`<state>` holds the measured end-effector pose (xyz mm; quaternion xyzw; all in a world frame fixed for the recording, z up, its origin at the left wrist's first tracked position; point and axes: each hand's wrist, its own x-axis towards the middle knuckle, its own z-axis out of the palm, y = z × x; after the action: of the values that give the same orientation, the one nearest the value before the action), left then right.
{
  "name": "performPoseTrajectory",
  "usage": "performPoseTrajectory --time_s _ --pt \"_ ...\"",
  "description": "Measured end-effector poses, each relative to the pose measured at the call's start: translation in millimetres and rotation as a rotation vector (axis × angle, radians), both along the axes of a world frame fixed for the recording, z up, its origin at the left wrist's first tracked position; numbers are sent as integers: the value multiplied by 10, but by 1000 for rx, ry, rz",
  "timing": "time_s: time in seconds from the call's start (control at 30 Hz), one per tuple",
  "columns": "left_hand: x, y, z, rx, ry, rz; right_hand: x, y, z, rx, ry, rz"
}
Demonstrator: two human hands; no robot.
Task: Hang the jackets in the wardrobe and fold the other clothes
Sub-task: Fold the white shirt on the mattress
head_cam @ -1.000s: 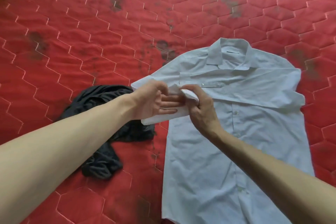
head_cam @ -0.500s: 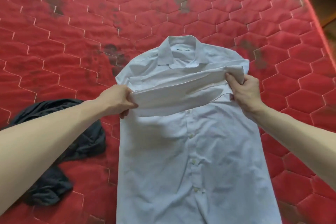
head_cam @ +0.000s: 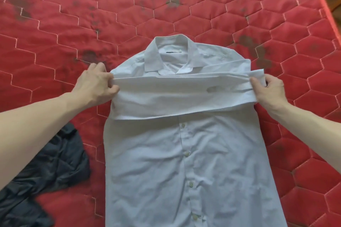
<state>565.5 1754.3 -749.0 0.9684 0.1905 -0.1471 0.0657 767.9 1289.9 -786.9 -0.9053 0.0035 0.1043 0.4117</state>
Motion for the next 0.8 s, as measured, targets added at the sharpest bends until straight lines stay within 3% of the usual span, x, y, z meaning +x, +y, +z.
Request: performPoseTrajectory --time_s 0.27,0.5,0.6,0.7,0.8 --pt "327 419 -227 246 -34 -9 193 163 -126 -135 -57 -4" --pt "34 603 -497 235 -26 183 223 408 -155 -296 -76 109" --pt "-30 386 -561 178 -208 318 156 513 -230 -450 -80 65" --pt "-49 -81 -630 97 -396 259 61 552 -273 -624 -380 129" --pt "-208 -673 -823 -49 -359 3 -127 626 -362 -549 -647 598"
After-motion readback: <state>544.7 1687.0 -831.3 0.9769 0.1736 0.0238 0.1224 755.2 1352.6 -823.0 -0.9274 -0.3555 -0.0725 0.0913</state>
